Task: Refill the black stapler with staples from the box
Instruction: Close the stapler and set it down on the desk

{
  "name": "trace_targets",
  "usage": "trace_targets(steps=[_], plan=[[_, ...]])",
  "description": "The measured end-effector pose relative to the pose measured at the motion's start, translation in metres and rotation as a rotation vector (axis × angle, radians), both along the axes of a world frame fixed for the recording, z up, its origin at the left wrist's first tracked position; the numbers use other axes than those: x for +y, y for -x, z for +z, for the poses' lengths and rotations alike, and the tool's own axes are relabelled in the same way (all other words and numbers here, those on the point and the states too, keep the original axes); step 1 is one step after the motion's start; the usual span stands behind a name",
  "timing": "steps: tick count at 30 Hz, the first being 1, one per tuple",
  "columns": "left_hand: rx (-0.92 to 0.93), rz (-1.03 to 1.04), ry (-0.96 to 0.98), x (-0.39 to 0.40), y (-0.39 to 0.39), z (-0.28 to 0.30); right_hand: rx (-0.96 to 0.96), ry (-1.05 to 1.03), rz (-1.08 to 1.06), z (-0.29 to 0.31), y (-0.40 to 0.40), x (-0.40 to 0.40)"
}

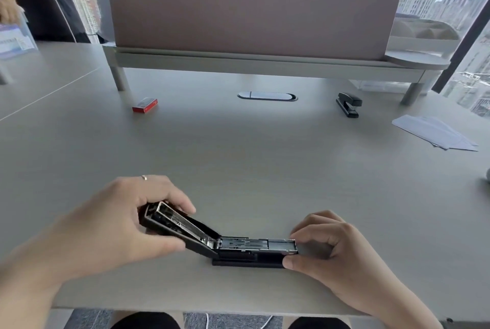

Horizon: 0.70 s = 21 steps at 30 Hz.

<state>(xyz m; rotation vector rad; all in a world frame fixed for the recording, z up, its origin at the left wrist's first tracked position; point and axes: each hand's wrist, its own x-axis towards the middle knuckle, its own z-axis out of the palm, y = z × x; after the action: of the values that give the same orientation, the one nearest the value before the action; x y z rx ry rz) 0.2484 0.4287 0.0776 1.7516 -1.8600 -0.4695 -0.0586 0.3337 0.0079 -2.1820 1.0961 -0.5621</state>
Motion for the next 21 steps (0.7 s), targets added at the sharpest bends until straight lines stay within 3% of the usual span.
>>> trace_targets(steps=[4,8,13,21], plan=[[0.420,-0.055,0.118,-0.004,0.016,-0.013,-0.014,0.008,-0.003,0.000,-0.001,0.000],[0.565,-0.144,0.158,-0.011,0.042,-0.027,-0.007,0.010,-0.006,0.000,-0.001,0.000],[0.555,-0.141,0.146,-0.019,0.064,-0.038,-0.005,0.020,-0.010,0.001,-0.001,0.000],[0.322,-0.144,0.066,-0.028,0.080,-0.049,0.004,-0.009,0.014,0.004,-0.003,0.001]])
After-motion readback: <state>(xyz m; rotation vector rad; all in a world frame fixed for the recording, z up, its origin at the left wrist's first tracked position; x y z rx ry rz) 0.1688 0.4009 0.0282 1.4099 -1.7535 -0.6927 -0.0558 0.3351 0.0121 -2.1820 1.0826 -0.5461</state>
